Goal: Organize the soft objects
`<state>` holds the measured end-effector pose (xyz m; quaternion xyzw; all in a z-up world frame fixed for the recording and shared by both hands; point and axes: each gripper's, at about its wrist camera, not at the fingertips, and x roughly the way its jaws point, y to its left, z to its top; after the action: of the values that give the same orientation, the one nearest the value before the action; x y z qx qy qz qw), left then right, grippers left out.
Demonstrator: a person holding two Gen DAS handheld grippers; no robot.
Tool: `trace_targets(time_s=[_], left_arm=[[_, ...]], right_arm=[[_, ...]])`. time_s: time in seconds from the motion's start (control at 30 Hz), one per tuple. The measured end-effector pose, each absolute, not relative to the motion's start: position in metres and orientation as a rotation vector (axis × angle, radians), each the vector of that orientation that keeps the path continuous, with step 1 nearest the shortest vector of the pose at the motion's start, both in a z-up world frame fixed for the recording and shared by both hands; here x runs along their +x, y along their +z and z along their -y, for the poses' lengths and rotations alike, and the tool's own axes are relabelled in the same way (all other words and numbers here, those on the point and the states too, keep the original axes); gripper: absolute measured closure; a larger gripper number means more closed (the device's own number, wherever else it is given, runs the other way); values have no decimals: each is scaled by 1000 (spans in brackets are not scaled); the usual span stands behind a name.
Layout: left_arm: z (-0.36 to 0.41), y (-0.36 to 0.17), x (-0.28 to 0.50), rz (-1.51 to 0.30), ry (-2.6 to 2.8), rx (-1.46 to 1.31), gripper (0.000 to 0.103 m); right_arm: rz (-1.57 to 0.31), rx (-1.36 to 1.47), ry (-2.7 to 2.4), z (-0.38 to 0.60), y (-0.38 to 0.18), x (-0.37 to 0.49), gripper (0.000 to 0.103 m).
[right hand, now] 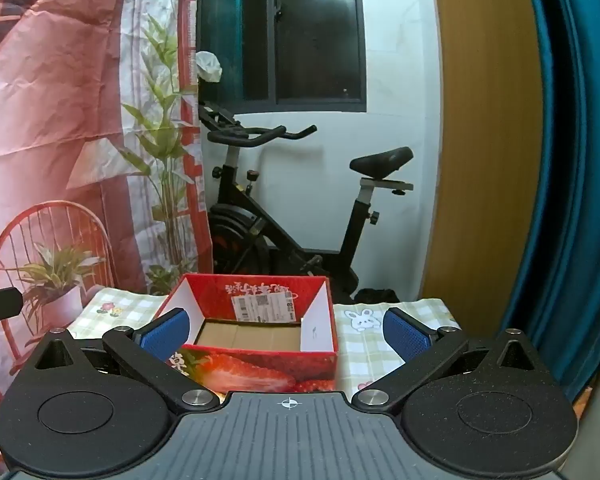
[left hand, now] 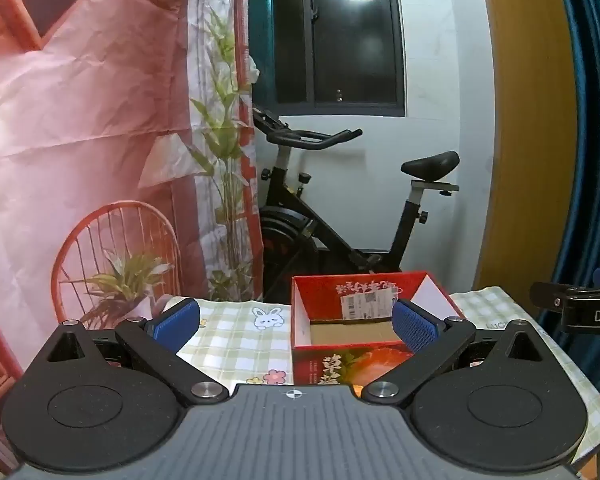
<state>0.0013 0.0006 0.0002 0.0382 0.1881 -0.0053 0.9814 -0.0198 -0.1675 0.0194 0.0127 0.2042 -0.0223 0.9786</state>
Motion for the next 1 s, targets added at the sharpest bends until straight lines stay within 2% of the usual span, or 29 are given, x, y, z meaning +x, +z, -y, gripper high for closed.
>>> trace_targets(time_s=[1.0], left_arm=[[-2, 0, 2, -383, 1, 57, 0]], right_arm=[[-415, 24, -45, 165, 19, -18, 0]])
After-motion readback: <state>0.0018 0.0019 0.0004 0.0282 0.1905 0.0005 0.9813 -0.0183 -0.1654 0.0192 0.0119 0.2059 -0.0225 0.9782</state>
